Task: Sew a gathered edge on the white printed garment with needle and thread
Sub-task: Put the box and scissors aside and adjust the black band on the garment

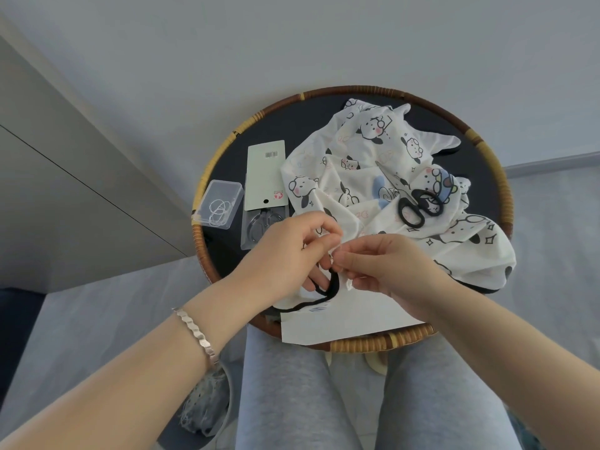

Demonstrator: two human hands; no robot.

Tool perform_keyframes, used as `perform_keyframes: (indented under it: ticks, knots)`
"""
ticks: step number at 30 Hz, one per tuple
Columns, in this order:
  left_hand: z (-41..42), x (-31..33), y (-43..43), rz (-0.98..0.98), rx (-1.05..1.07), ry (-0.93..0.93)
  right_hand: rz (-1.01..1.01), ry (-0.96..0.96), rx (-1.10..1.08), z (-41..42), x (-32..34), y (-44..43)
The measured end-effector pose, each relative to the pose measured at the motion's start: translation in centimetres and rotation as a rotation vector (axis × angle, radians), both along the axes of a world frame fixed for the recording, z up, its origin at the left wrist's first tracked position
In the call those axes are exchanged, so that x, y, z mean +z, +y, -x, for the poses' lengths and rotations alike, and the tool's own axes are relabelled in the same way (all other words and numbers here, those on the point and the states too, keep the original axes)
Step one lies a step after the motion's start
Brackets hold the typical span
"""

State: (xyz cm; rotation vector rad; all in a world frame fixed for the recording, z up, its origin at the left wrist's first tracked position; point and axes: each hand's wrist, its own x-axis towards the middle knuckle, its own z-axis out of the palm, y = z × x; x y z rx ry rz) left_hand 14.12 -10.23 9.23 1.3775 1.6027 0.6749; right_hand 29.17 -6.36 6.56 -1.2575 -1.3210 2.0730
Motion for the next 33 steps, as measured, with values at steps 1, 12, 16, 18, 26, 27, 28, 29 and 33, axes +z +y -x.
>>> perform_keyframes:
  ticks: [1, 12, 16, 18, 26, 27, 28, 29, 33]
  knots:
    - [0.1, 0.1, 0.0, 0.045, 0.016, -0.038, 0.005, 0.014, -0.01, -0.1, 0.0, 0.0]
    - [0.7, 0.1, 0.1, 0.241, 0.008, -0.152, 0.013, 0.061, -0.032, -0.6, -0.1, 0.2]
    - [0.4, -0.1, 0.0, 0.2, 0.02, -0.158, 0.003, 0.028, -0.023, -0.8, 0.0, 0.4]
    - [0.3, -0.2, 0.0, 0.173, 0.017, -0.138, 0.001, 0.01, -0.018, -0.8, -0.1, 0.4]
    - [-0.2, -0.4, 0.0, 0.267, 0.167, -0.228, -0.124, -0.047, -0.089, -0.6, -0.5, 0.1]
    - [-0.2, -0.4, 0.0, 0.291, 0.204, -0.255, -0.213, -0.079, -0.088, -0.5, -0.6, 0.0]
    - [-0.2, -0.4, 0.0, 0.309, 0.231, -0.275, -0.31, -0.108, -0.086, -0.5, -0.6, -0.2]
    - [-0.3, -0.4, 0.0, 0.317, 0.247, -0.287, -0.409, -0.133, -0.085, -0.4, -0.6, -0.3]
    - [-0.4, -0.4, -0.1, 0.271, 0.21, -0.215, -0.653, -0.273, 0.018, -0.3, -0.3, -0.7]
